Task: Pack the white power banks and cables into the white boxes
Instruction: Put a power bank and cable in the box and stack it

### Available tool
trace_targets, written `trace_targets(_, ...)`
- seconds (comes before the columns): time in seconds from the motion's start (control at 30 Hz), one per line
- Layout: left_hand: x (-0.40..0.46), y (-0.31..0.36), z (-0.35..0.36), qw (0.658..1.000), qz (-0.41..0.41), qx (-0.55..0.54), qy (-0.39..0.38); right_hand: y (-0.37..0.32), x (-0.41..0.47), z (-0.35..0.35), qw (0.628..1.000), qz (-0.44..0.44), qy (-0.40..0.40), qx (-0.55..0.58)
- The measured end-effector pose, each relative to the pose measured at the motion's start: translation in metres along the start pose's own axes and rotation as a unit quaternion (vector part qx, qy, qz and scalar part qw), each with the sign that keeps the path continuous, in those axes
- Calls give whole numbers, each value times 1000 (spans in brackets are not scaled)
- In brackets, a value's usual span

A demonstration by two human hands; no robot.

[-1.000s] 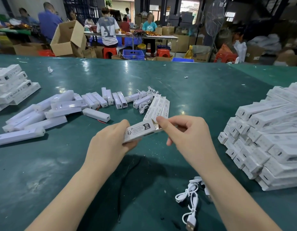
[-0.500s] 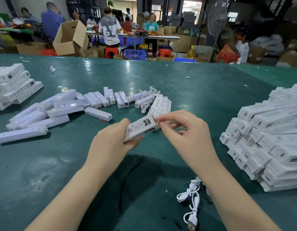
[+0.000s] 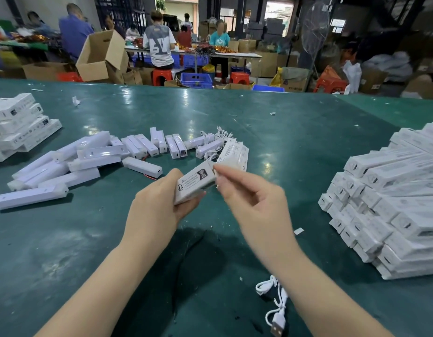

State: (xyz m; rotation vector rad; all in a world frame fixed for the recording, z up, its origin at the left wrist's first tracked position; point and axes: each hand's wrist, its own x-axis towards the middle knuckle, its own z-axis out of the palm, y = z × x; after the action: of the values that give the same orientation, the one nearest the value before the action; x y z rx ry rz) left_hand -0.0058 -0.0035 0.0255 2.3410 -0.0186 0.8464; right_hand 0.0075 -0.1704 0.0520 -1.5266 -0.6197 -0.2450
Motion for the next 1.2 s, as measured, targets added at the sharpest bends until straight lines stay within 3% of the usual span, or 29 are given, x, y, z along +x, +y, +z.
trace_targets(0.1, -1, 0, 3, 1000, -26, -11, -5, 11, -11, 14, 978, -106, -19, -177)
trace_targets(0.17, -1, 2, 2, 1000, -17, 3, 5, 12, -12, 17, 969, -128, -46, -206)
trace_targets(0.3, 0, 2, 0, 1000, -21, 16, 2, 7, -10, 11, 989, -122, -30, -76)
trace_targets(0.43, -2, 6, 1, 998, 18, 59, -7, 5, -5, 9, 996, 22, 53, 67)
trace_targets(0.6, -3, 10, 3, 994, 45, 94, -19, 5, 0, 9, 984, 94, 54, 145)
trace_targets(1.1, -5, 17, 3, 988, 67, 139, 1, 8, -5, 12, 988, 56, 104, 95)
trace_targets(1.2, -7, 20, 5, 991, 50, 124, -2, 12, -10, 20, 995, 29, 79, 62)
